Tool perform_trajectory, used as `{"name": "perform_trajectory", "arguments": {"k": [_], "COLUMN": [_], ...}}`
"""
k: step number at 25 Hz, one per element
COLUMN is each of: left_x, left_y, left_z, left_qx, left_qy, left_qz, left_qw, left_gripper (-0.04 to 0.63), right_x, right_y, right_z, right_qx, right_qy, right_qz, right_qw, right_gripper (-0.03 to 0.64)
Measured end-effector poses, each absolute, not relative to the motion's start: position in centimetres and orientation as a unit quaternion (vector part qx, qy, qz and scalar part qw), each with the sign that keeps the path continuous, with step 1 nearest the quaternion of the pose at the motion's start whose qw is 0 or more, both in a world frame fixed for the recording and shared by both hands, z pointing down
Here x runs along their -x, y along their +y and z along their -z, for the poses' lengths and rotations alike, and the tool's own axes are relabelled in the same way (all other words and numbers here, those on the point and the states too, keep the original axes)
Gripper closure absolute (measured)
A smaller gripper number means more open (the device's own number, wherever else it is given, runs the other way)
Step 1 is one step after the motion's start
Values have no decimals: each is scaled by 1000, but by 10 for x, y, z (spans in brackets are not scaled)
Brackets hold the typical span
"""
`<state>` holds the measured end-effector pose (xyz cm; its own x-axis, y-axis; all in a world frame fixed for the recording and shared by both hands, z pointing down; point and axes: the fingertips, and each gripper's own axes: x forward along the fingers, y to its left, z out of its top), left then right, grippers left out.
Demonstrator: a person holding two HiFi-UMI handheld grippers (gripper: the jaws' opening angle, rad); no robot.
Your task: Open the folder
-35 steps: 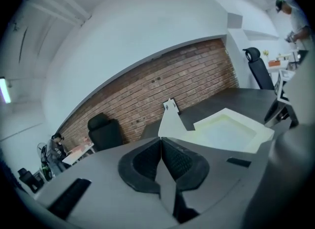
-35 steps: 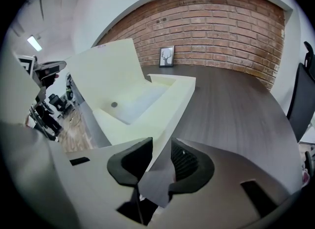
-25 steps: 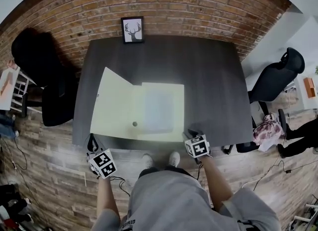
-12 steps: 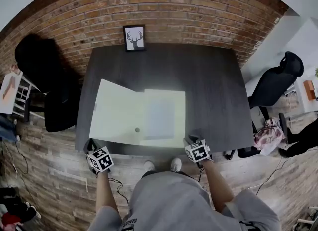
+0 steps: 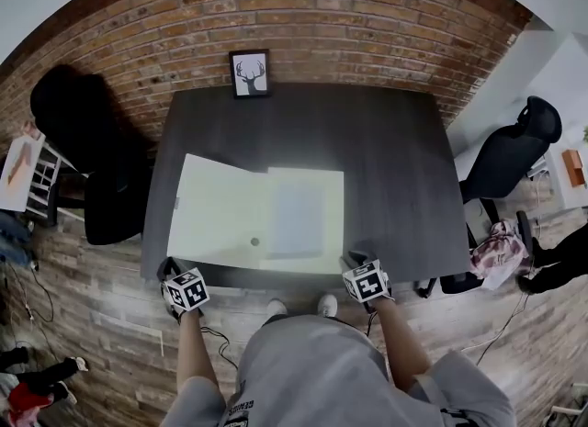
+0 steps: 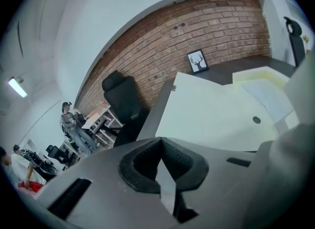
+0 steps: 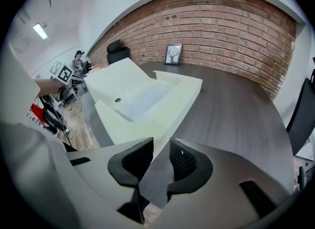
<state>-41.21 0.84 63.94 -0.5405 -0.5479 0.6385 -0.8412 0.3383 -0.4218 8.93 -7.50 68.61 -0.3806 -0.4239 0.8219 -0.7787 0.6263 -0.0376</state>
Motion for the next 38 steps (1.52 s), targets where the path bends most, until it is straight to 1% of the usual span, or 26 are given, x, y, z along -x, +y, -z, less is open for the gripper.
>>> {"name": "perform_trajectory", "arguments": {"k": [10,14,16,20,22,29,33,38], "left_x": [402,405,406,399,387,314,263,209], "left_y": [7,10,12,7,-3,-54,-74,-87], "left_z": [-610,-590,-578,-541,-514,-420,-382,-358], "left_qx": [-452,-450,-450,-461,-476,-570,-630,-686], "left_qy": [-810,-822,-828,-838,-840,-809,-772,-726], "left_qz": [-342,-325,-312,-272,-245,-144,-89,-44], "left_qw": [153,133,124,103,85,20,6,5], "left_gripper": [592,592,592,592,592,592,592,592], "right_x": [-89,-89,-91,-93,-92,-79,-71,-60], "right_y": [-76,-80,-83,-96,-104,-128,-133,-129], "right_z": [-683,-676,-667,-635,-613,-514,-455,-400], "right_qx": [-393,-406,-419,-455,-473,-513,-526,-528], "right_qy": [-801,-802,-802,-806,-810,-832,-840,-846], "right_qz": [-212,-215,-214,-208,-198,-133,-89,-47], "right_qw": [399,382,368,317,285,164,102,50], "right_gripper": [523,533,550,602,614,617,617,617]}}
